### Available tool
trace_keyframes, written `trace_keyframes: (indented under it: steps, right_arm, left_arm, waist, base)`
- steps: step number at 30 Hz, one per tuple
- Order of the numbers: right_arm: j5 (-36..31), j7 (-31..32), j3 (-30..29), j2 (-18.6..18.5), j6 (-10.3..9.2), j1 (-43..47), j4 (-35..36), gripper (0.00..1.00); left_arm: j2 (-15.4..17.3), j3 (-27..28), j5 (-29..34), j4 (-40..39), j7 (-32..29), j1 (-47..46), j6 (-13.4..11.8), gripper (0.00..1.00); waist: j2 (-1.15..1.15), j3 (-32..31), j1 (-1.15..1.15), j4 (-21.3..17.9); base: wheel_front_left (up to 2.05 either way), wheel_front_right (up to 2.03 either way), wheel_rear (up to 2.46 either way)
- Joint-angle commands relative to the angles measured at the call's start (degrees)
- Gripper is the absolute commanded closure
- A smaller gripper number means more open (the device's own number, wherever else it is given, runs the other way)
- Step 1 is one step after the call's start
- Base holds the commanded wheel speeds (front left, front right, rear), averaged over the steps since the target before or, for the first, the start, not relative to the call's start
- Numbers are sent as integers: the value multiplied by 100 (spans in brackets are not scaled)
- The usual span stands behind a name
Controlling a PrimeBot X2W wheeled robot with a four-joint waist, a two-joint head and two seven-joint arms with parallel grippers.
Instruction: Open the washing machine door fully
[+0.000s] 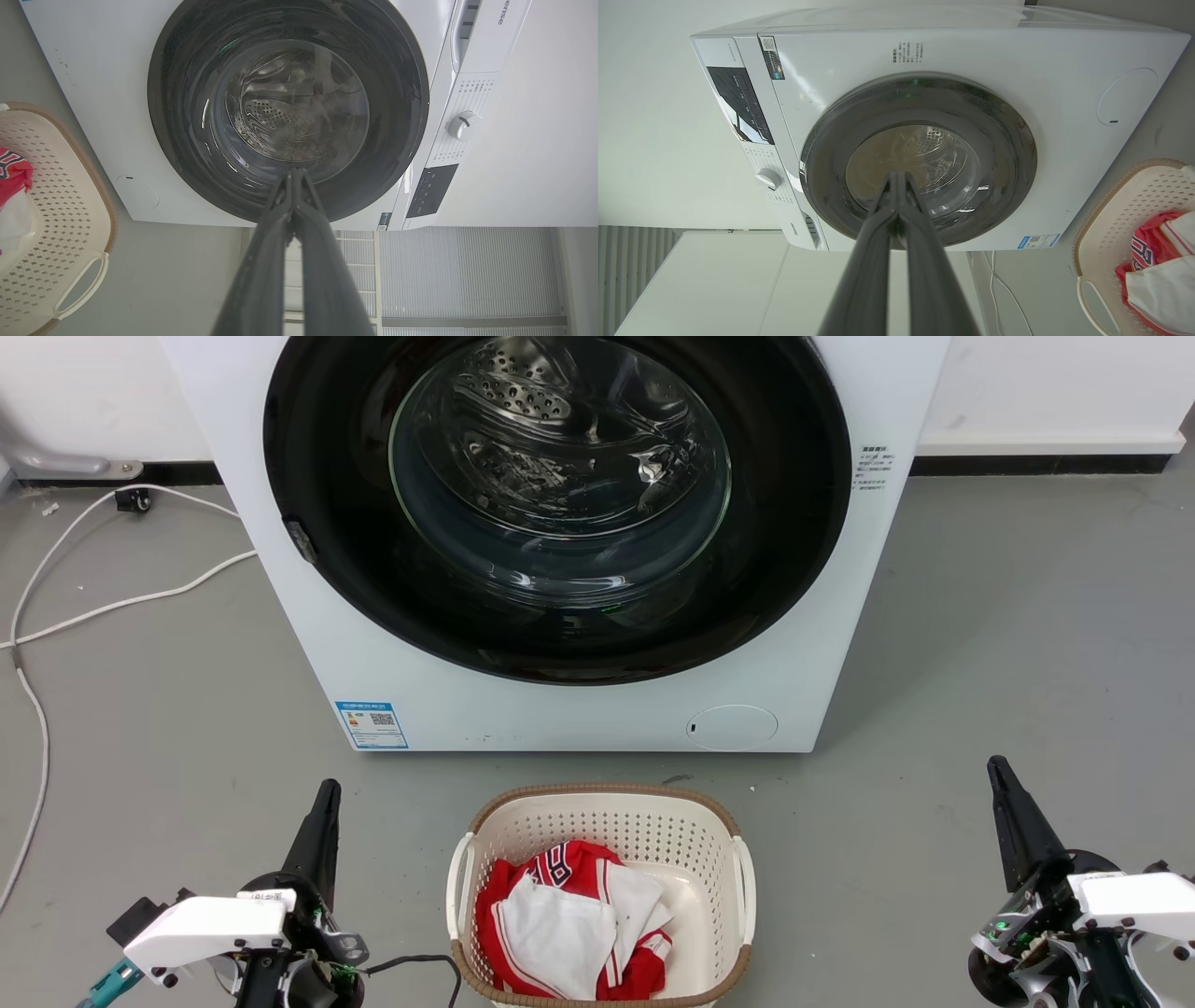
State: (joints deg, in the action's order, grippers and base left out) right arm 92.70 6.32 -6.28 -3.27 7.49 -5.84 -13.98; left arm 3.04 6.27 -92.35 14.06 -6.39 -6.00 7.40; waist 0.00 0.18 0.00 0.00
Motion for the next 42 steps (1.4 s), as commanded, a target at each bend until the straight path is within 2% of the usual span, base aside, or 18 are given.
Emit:
trace_keyframes:
  steps: [1, 11, 12, 29, 34, 42]
  right_arm:
    - [-41, 12, -8, 23, 0, -66, -8, 100]
    - [-48, 19, -13, 26, 0, -67, -9, 100]
    - [-2, 0, -6, 6, 0, -1, 1, 0]
    - [-317, -422, 211, 14, 0, 149, 250, 0]
    - [-774, -547, 235, 15, 0, 155, 379, 0]
    - [-2003, -734, 295, 17, 0, 153, 680, 0]
  left_arm:
    - [-2, 25, 20, 4, -10, -44, 17, 100]
    - [-4, 27, 25, 4, -14, -44, 17, 100]
    - [-2, 3, 0, -1, 1, -1, 0, 0]
    - [-8, -346, 195, -340, 423, 27, 2, 0]
    - [-8, -354, 572, -529, 548, 19, 3, 0]
    - [-9, -329, 1539, -847, 737, 28, 4, 0]
  waist:
    - [0, 0, 0, 0]
    - [0, 0, 0, 0]
    - [0, 0, 0, 0]
    - [0, 19, 0, 4]
    - [0, 25, 0, 5]
    - [0, 35, 0, 2]
  base:
    - [0, 0, 0]
    - [0, 0, 0]
    - [0, 0, 0]
    - [0, 0, 0]
    - [0, 0, 0]
    - [0, 0, 0]
